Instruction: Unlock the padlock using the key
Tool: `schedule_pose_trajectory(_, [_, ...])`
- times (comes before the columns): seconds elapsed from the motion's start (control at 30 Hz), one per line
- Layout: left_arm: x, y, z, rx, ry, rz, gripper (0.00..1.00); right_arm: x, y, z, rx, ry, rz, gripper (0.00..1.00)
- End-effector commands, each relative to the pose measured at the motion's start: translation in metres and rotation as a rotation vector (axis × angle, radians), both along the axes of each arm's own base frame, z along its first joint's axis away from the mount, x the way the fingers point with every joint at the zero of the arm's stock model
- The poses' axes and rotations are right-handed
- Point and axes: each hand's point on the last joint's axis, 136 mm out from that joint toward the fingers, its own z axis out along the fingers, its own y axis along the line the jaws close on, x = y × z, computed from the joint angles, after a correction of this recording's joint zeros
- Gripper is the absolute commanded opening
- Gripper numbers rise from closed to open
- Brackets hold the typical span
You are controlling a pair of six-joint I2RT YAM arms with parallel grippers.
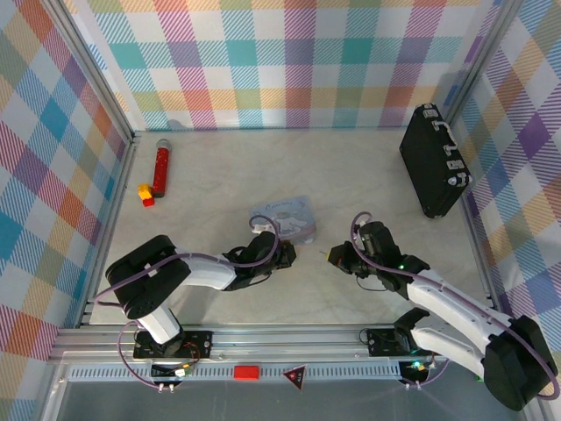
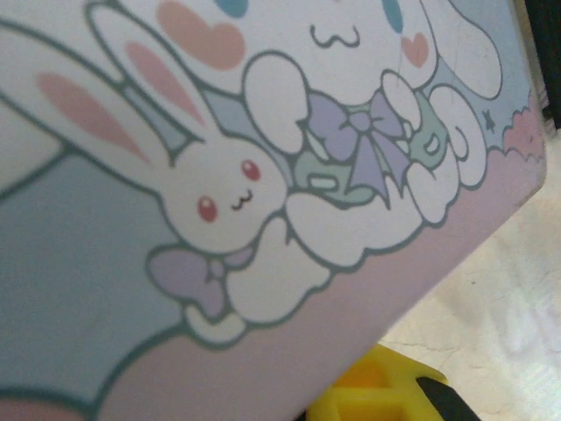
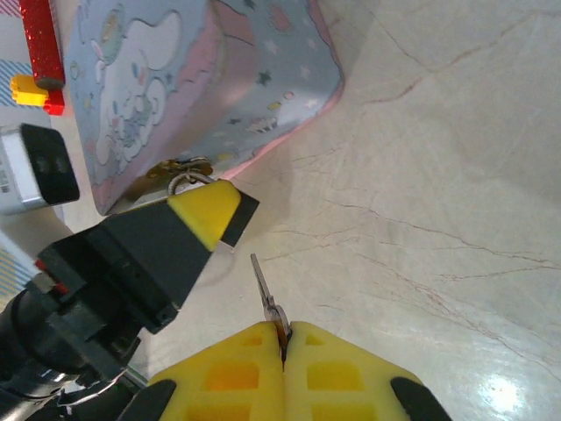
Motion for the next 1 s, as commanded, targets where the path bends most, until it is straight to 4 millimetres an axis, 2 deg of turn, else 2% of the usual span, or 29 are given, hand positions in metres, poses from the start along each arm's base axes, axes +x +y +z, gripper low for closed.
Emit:
schedule_pose_trajectory(0.0, [0.012, -0.012, 0.026, -0.134, -0.004, 0.019, 0.09, 0.009, 0.018, 0.013, 0.133, -0.008, 0.018, 0.0])
schedule_pose_trajectory(0.4, [0.038, -0.007, 0.043, -0.307, 0.062, 0.095, 0.07, 0.033, 0.028, -0.002, 0.288, 0.004, -0.03, 0.0])
schedule_pose_trajectory(0.6, [0.05, -0.003, 0.051, -0.423, 0.091, 0.14, 0.07, 0.047, 0.036, 0.004, 0.341, -0.03, -0.002, 0.0])
schedule_pose_trajectory(0.87, [0.049, 0.001, 0.062, -0.517, 0.114, 0.173, 0.06, 0.051, 0.045, 0.005, 0.423, -0.034, 0.016, 0.0])
schedule_pose_trajectory(0.97, [0.048, 0.002, 0.06, -0.536, 0.129, 0.18, 0.06, 0.051, 0.047, 0.006, 0.445, -0.046, 0.031, 0.0])
